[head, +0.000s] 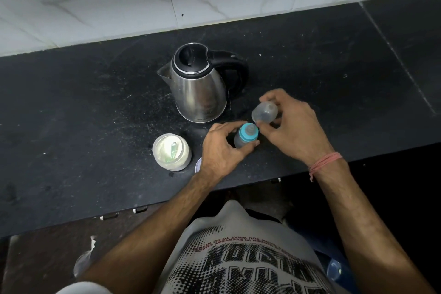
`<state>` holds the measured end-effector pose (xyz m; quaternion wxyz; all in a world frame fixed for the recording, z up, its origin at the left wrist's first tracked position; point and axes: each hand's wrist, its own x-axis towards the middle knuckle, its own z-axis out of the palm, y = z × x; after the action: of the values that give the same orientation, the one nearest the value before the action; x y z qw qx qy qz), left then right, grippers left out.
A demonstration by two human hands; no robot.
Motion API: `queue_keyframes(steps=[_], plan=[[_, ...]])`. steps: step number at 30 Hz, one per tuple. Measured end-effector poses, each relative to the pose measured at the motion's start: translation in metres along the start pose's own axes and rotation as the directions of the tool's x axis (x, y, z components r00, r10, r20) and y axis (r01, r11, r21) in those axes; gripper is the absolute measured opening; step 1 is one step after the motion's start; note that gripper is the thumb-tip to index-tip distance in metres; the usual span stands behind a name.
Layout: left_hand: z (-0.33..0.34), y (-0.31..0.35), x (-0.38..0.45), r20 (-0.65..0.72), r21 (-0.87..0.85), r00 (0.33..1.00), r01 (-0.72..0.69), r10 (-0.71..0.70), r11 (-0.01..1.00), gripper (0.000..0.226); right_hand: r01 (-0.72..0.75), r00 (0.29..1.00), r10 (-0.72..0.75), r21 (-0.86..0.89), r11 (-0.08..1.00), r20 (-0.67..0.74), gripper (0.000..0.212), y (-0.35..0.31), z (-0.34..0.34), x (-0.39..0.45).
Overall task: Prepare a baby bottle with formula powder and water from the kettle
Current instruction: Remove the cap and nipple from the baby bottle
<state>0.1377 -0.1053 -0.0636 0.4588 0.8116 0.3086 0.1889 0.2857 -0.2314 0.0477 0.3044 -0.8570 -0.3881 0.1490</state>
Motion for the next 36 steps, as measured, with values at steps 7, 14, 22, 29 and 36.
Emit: queue_keyframes(steps=[7,14,22,29,36], plan=[[0.002,-0.005,0.001,0.015,-0.076,1.000,0.027,-0.026,0.997,0.057,-0.231,0.973,0.231,-0.065,0.971,-0.007,0.057,0.079,0.013,-0.002],[0.001,-0.006,0.002,0.032,-0.090,0.999,0.034,-0.031,0.995,0.059,-0.234,0.968,0.244,-0.139,0.962,0.057,0.058,0.094,0.026,0.001],[0.003,-0.007,0.002,0.041,-0.131,0.997,0.074,-0.069,0.989,0.060,-0.209,0.967,0.229,-0.171,0.963,0.107,0.058,0.094,0.036,0.005],[0.002,-0.006,0.003,0.042,-0.111,0.997,0.066,-0.062,0.992,0.061,-0.215,0.950,0.244,-0.160,0.963,0.194,0.076,0.087,0.035,0.007],[0.002,-0.005,0.002,0.035,-0.076,0.998,0.046,-0.044,0.996,0.063,-0.086,0.996,0.083,-0.085,0.993,-0.038,0.043,0.052,0.027,0.000]])
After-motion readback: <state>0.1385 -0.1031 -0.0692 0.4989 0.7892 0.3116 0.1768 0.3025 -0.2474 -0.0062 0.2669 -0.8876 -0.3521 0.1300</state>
